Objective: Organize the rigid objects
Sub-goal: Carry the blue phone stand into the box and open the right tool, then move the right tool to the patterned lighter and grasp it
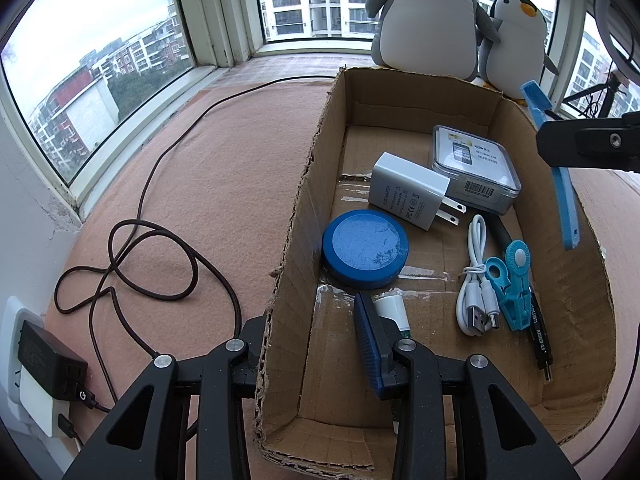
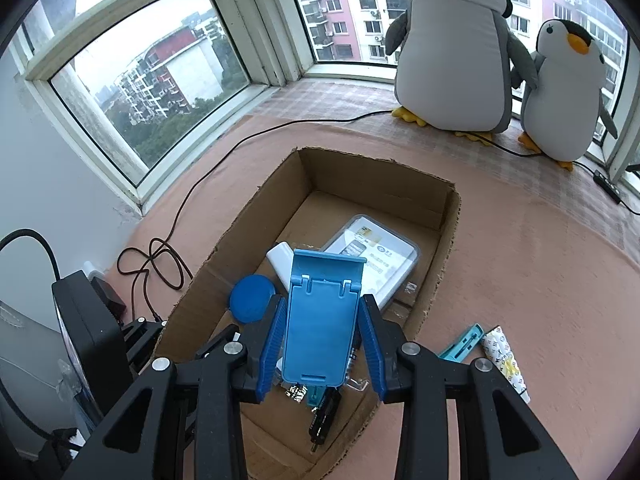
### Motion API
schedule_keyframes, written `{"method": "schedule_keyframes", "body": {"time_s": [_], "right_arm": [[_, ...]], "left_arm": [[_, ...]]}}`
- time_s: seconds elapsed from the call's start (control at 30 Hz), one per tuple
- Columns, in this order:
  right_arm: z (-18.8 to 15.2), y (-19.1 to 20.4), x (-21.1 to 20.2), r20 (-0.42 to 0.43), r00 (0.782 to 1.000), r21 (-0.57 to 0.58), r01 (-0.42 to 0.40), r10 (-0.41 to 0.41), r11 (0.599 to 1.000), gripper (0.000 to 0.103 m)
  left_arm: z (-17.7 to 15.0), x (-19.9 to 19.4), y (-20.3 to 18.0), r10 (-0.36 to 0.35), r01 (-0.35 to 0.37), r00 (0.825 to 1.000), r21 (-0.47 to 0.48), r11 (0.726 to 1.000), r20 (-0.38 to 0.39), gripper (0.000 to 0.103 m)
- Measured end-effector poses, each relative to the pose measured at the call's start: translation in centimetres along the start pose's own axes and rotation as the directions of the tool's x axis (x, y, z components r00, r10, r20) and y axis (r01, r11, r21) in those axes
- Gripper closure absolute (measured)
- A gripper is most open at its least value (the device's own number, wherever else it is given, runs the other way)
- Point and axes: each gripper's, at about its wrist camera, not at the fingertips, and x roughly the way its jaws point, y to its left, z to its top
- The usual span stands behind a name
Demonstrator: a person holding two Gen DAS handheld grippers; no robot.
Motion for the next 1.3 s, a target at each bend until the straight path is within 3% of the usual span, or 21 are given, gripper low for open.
{"method": "schedule_keyframes", "body": {"time_s": [0.13,0.2,0.27,0.8,1.3], "right_arm": [[0.2,0.3,0.2,-0.005,1.000,-0.011,-0.003,0.003,1.000,0.065],[0.3,0.3,0.2,-0.004,1.000,0.000,-0.010,0.010,1.000,0.037],[0.4,0.1,0.0,0.013,1.000,0.022,-0.005,0.005,1.000,0.026],[0.3,-1.6,-1.6,0.035,0.999,0.051,0.013,-0.014,0.999,0.025],[-3.2,-11.1,-4.7,0.000,0.997,0.183,0.081,-0.082,0.980,0.025]], "left_arm": [[0.0,0.0,0.0,0.000,0.000,1.000,0.000,1.000,0.000,0.066],[0.0,0.0,0.0,0.000,0.000,1.000,0.000,1.000,0.000,0.066],[0.0,0.0,0.0,0.000,0.000,1.000,0.000,1.000,0.000,0.066],[-0.1,0.0,0.1,0.000,0.000,1.000,0.000,1.000,0.001,0.066],[-0.1,0.1,0.1,0.000,0.000,1.000,0.000,1.000,0.001,0.066]]}}
